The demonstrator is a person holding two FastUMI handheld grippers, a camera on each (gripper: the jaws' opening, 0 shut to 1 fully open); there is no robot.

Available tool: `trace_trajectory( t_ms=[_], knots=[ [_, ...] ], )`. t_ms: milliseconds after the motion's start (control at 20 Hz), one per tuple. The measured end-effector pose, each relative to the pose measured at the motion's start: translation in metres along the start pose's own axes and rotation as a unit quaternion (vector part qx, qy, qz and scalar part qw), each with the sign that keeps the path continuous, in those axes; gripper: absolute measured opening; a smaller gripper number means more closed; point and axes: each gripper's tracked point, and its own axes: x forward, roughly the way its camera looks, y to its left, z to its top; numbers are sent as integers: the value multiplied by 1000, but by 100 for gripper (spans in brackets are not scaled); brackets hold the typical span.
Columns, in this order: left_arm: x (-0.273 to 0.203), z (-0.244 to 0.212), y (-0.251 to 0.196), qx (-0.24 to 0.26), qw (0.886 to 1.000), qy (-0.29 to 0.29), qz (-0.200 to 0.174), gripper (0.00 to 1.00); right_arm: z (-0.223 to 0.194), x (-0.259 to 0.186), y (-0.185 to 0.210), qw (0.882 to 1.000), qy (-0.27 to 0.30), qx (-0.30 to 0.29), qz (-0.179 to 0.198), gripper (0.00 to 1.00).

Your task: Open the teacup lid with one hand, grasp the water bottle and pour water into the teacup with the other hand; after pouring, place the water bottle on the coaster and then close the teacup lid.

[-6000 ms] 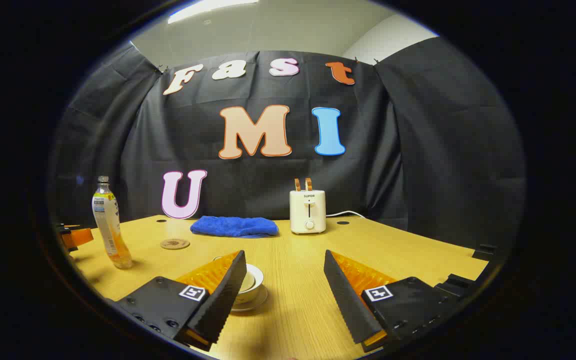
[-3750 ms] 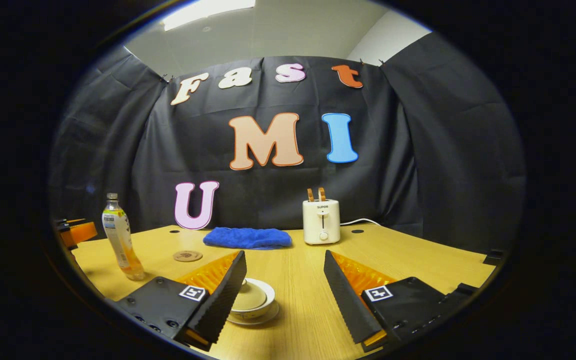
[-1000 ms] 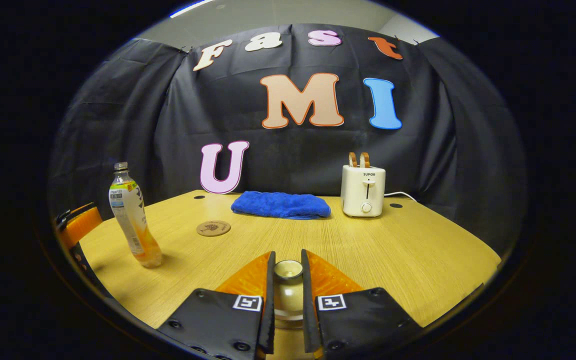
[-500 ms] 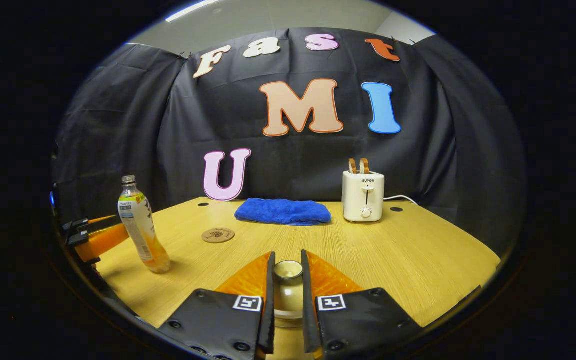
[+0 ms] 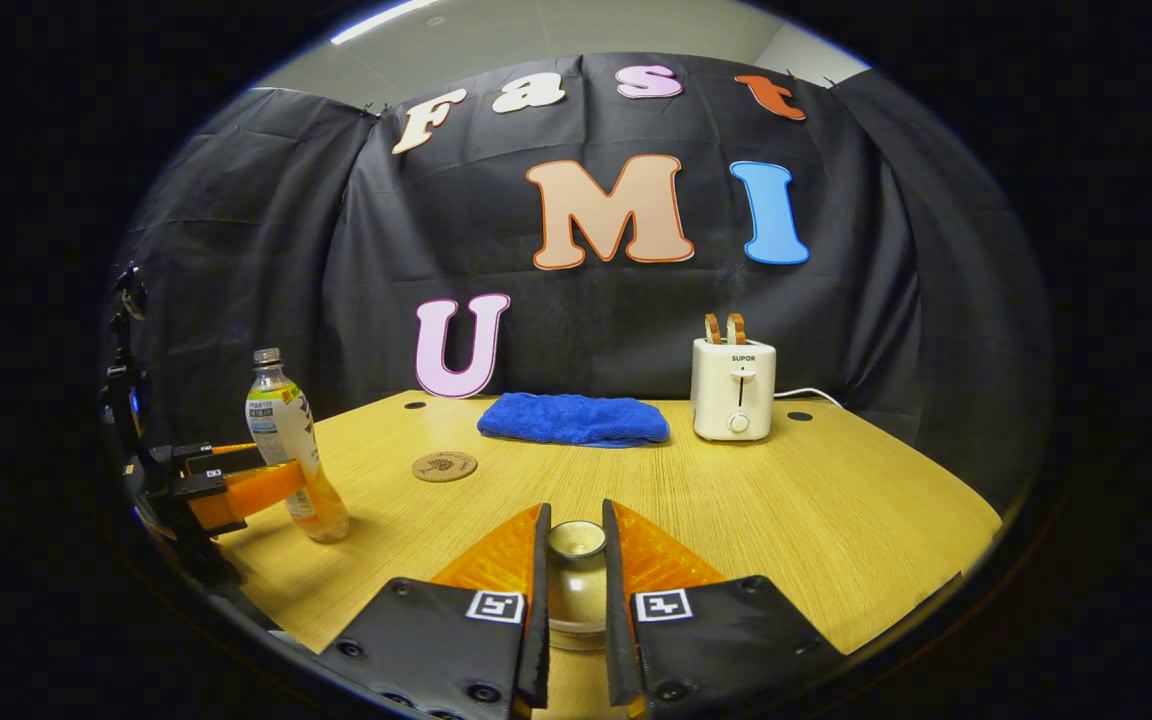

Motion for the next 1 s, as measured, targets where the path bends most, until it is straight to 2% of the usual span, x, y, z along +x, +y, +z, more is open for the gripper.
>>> trace_trajectory(
  t_ms=[300,550,850,1000],
  knots=[
    [10,-6,4,3,1000,14,10,93,-1,-1,-2,1000,4,0,-1,26],
    [15,-7,0,6,1000,18,2,70,-1,-1,-8,1000,3,0,-4,26],
    [17,-8,-7,7,1000,18,-13,57,0,-2,-15,1000,3,2,-10,26],
    [18,-8,-9,11,1000,21,-20,56,1,-4,-20,1000,2,1,-13,26]
  ],
)
